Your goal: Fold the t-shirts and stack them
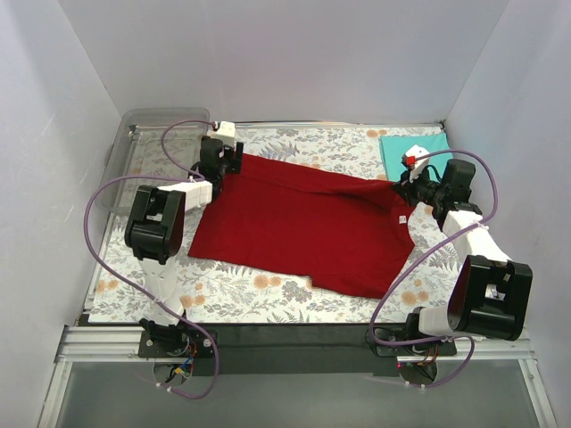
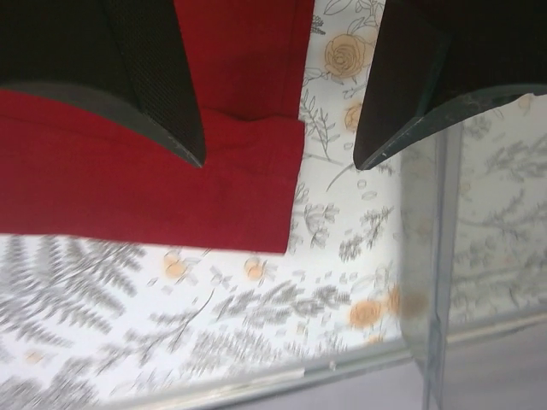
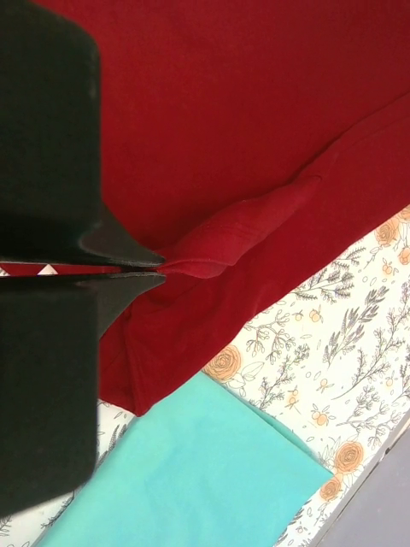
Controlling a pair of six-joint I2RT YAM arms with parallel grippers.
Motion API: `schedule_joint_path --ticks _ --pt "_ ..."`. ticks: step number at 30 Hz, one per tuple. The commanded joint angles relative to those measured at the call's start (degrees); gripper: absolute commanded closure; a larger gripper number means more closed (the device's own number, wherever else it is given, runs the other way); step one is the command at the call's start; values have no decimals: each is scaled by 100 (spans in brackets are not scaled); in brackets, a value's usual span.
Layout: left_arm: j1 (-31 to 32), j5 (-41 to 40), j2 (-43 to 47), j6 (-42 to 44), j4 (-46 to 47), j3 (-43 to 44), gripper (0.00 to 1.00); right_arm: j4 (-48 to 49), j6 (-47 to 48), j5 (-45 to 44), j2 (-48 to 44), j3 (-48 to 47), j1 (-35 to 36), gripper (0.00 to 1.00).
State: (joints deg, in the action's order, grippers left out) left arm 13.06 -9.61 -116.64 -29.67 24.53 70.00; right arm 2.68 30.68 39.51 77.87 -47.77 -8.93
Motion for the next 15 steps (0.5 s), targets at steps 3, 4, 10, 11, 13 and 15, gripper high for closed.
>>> schedule_joint_path --ticks 3,4,10,11,13,15 --pt "-14 670 730 -266 -186 163 34 -83 96 172 -8 -84 -30 99" --pt "-14 731 756 -302 -195 198 33 -101 131 171 -8 -92 -30 99" --pt "-14 829 1046 -530 -326 234 33 -241 351 198 -122 -31 -30 99" --pt "-14 829 1090 -548 -353 216 33 -259 377 215 -140 -31 -21 99" --pt "-14 837 1265 -601 -379 172 33 -259 421 215 -175 -22 -21 99" --pt "-14 829 1398 -627 -414 50 33 -259 474 207 -201 -5 -21 99"
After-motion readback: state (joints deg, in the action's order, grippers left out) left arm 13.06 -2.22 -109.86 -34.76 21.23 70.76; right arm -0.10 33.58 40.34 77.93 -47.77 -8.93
